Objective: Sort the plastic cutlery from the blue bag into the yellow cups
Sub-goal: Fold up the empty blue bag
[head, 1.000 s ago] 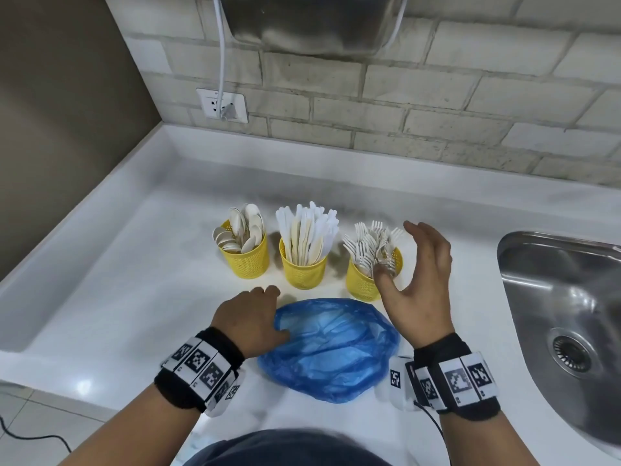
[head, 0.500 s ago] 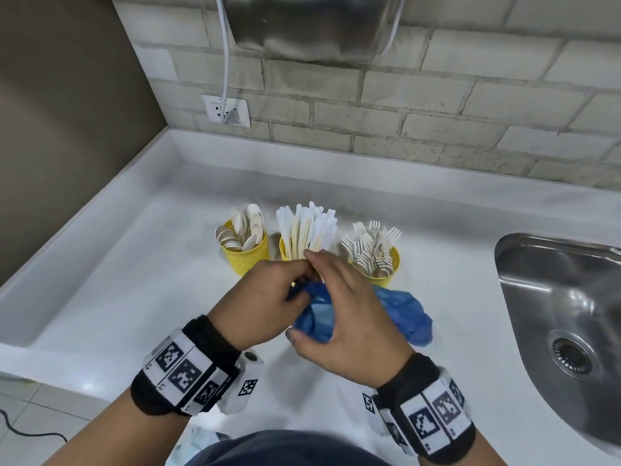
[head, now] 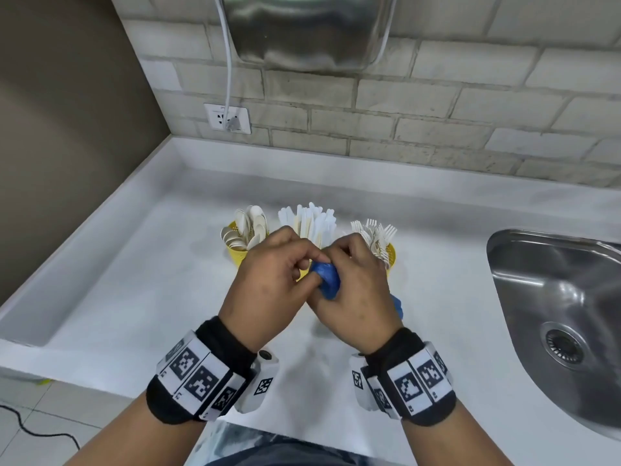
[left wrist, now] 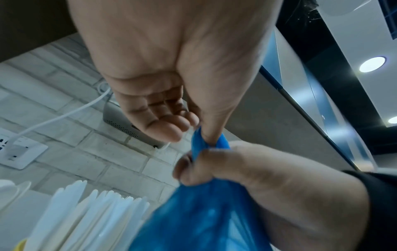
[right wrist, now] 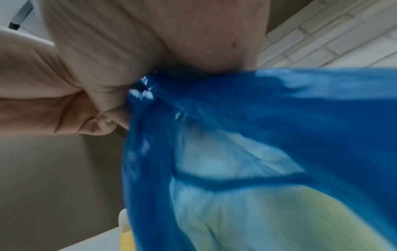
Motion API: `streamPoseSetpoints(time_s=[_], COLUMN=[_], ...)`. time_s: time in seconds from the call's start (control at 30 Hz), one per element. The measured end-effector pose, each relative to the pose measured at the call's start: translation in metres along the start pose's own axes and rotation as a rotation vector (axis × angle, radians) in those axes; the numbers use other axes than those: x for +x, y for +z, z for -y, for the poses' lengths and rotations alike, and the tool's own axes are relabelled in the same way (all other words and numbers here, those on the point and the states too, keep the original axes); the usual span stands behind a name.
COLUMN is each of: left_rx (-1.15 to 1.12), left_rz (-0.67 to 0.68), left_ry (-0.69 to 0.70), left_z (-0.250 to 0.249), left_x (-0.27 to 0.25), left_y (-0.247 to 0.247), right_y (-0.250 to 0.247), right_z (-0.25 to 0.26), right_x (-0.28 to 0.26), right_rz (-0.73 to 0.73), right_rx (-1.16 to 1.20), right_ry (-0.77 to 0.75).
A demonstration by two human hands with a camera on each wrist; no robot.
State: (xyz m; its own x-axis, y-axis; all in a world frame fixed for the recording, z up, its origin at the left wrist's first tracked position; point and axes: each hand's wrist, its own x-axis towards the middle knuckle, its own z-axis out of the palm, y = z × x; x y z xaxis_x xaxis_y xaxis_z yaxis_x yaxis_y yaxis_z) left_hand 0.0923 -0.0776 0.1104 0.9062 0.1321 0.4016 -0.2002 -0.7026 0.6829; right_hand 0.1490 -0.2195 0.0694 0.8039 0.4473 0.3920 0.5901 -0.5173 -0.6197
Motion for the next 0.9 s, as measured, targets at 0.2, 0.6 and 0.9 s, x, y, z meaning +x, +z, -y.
streamPoseSetpoints(time_s=[0.2, 0.6, 0.9], left_rx=[-0.065, -0.183, -0.205], left_rz=[-0.013, -0.019, -0.032], left_ry=[-0.049, -0.136, -0.286], left_z=[-0.002, 0.010, 0.045], left_x=[-0.006, -0.022, -0.063], left_y=[-0.006, -0.031, -0.068], right_y=[0.005, 0.000, 0.031], right_z=[0.011, 0.003, 0.003], right_x=[0.001, -0.030, -0.069], right_rz=[0.042, 0.058, 0.032], right_rx=[0.240, -0.270, -0.405], right_ry=[0.068, 0.256, 0.360])
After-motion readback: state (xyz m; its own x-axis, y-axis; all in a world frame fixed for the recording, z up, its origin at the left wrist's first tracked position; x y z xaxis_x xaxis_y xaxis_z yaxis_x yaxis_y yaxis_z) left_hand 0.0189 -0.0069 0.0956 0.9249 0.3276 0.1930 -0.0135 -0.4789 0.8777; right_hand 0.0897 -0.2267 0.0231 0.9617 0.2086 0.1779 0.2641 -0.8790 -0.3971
